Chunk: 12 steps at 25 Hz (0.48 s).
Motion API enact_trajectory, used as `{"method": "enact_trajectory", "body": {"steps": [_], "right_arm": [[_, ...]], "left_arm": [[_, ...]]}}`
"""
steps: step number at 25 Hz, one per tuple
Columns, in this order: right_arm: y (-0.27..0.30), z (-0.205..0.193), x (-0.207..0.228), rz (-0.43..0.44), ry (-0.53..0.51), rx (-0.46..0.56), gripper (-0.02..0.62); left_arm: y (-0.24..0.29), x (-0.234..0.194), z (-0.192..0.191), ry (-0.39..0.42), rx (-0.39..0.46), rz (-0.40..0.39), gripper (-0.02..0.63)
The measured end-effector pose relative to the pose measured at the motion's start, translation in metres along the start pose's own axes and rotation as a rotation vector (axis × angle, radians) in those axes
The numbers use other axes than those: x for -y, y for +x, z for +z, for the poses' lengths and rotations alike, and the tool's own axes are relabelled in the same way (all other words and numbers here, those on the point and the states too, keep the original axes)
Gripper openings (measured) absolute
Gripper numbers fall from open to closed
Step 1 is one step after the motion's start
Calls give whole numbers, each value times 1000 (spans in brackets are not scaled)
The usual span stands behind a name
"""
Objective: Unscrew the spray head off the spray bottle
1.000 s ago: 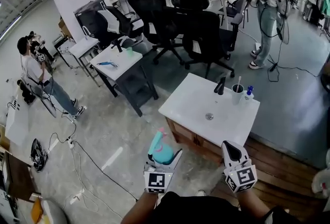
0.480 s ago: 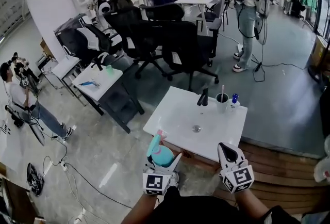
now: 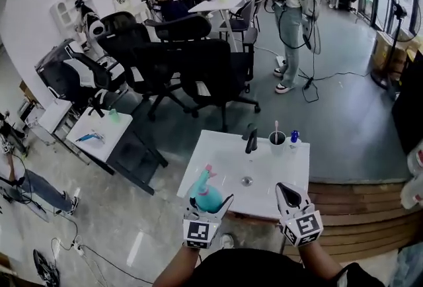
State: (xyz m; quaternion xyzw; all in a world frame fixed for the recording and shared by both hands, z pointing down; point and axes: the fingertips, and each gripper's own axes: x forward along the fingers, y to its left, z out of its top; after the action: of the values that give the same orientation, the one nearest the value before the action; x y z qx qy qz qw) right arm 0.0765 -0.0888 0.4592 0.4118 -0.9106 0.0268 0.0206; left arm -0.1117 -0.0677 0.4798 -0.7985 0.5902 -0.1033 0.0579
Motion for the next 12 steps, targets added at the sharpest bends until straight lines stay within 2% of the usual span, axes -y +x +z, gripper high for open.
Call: {"method": "enact_trajectory", "body": {"steps": [7,12], "right_arm": [[50,6,-15,-87,11,20,5],[64,5,-26,-159,25,12,5]], "left_arm": [[30,-48,-9,24,21,-123,466],[45,-62,-22,9,29,-205,466]]}}
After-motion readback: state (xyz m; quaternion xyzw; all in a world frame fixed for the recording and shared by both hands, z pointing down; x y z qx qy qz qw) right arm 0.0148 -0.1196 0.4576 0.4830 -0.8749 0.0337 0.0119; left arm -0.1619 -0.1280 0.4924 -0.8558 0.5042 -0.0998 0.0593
